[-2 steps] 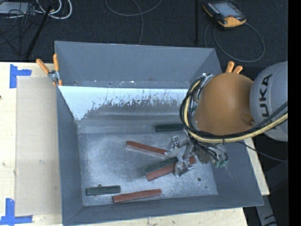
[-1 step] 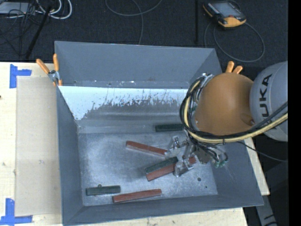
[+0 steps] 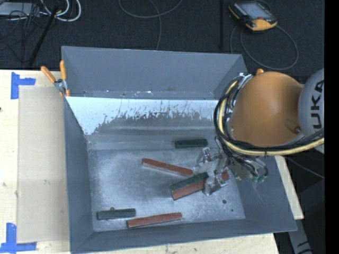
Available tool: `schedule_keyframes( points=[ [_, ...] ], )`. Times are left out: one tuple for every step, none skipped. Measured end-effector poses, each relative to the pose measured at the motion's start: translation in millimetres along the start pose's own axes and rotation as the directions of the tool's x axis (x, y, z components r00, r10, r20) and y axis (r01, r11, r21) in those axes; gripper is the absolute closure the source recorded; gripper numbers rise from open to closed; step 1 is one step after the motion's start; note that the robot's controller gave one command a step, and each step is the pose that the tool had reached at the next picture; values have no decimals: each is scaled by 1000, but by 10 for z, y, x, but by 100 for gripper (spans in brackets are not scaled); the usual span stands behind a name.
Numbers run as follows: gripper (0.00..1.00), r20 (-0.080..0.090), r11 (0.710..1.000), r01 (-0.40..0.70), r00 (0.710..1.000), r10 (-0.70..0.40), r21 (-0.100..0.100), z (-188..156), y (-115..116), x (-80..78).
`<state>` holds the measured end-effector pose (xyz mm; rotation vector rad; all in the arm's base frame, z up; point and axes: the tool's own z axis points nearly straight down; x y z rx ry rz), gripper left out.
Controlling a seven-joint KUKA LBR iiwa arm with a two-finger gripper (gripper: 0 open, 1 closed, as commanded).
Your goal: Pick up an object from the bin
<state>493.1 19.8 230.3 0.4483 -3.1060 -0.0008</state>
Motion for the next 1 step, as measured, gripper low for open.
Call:
schedule_keyframes(
  points=[
    [100,2,1000,0,1000,0,0,-99,-32,-1]
  ],
)
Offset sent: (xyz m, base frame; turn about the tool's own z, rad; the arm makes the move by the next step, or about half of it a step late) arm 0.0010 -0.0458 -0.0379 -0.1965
